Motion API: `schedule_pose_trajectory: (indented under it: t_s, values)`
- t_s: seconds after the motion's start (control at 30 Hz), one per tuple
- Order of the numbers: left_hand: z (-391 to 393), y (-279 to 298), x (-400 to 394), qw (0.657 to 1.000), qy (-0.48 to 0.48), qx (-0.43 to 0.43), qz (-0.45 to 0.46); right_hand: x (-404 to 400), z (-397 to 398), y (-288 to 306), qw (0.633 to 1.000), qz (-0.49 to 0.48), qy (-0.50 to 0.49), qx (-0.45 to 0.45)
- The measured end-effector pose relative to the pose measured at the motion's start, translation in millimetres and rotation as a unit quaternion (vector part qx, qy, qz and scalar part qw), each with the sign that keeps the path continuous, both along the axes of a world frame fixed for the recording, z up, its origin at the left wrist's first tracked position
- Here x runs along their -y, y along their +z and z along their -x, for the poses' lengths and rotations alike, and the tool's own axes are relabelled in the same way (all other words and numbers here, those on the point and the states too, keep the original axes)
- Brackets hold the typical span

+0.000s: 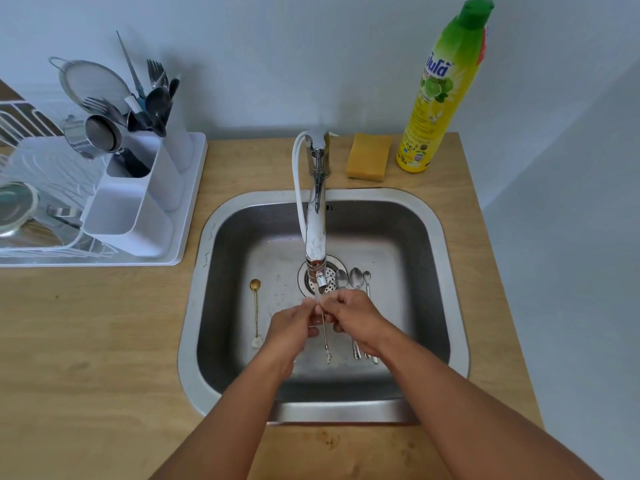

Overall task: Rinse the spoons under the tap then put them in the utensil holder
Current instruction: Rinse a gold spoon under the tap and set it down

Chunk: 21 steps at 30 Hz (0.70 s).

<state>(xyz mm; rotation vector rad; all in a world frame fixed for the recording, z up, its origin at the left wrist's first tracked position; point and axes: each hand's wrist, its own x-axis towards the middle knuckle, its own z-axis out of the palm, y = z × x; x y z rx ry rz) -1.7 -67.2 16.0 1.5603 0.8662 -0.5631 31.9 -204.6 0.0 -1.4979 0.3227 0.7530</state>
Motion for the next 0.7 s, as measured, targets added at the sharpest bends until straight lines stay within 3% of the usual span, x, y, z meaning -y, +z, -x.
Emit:
schedule_pose_trajectory:
  t_s: [0.13,0.37,0.7]
  values:
    - [13,1,2,0.998,-0.009,0.06,0.019,-1,-6,0,1.0,0.024,0.004,0.006]
    - [23,-2,5,0.998,0.013,0.012,0.062,-6,-22,0,0.999,0.031,-0.036,-0.013]
    - [-13,-2,-5,0.998,0.037,0.052,-0.019,-21,-29,0,0.996,0.07,-0.054,0.012]
